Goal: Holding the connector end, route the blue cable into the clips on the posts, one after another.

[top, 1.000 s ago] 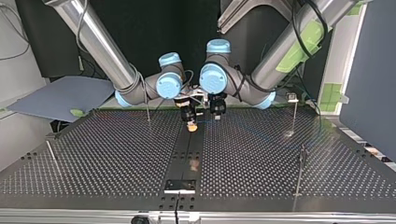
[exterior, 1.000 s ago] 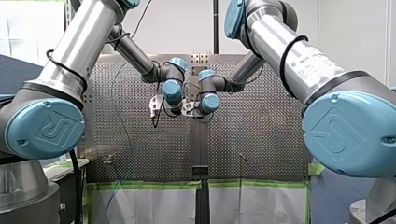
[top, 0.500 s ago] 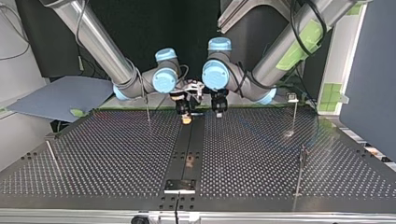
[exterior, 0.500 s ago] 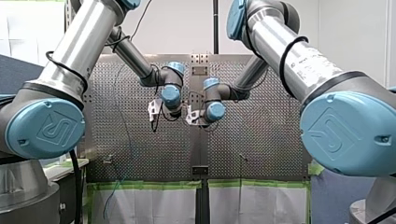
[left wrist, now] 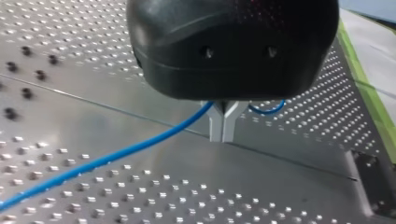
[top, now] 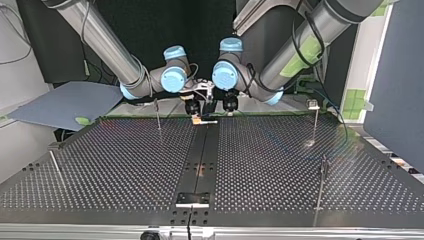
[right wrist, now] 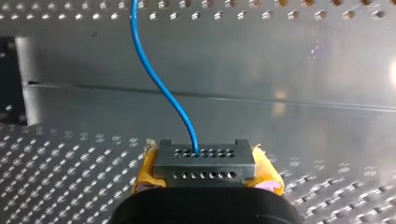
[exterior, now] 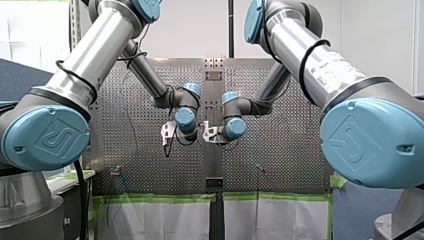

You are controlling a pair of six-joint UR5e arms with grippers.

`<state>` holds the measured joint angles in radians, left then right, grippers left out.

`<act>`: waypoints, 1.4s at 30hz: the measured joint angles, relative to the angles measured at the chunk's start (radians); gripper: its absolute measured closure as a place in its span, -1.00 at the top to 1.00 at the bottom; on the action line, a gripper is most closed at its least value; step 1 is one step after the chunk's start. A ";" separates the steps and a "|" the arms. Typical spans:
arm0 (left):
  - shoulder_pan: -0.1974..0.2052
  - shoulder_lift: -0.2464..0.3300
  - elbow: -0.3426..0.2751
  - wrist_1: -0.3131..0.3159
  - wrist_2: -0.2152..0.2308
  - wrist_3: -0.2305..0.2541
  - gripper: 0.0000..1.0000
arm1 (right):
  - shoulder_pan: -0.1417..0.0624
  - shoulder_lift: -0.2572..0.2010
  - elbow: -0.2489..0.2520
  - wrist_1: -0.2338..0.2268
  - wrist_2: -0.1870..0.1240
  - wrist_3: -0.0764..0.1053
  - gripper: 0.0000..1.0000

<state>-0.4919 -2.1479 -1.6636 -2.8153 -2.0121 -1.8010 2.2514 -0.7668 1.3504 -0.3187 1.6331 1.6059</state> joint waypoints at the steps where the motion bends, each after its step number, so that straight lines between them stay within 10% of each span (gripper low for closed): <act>1: -0.001 -0.008 -0.001 0.008 0.000 0.000 -1.00 | -0.002 0.000 0.010 -0.006 0.000 -0.001 -1.00; 23: -0.032 -0.097 -0.049 0.125 0.023 0.040 -1.00 | -0.032 -0.001 0.224 -0.134 0.041 -0.016 -1.00; 31: -0.081 -0.151 -0.049 0.168 0.021 0.041 -1.00 | -0.050 -0.001 0.301 -0.174 0.061 -0.048 -1.00; 42: -0.173 -0.159 -0.049 0.200 -0.009 0.036 -1.00 | -0.076 -0.017 0.398 -0.260 0.113 -0.042 -1.00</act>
<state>-0.6647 -2.3068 -1.7130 -2.6151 -2.0206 -1.7651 2.1758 -0.7837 1.7483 -0.5783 1.7457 1.5643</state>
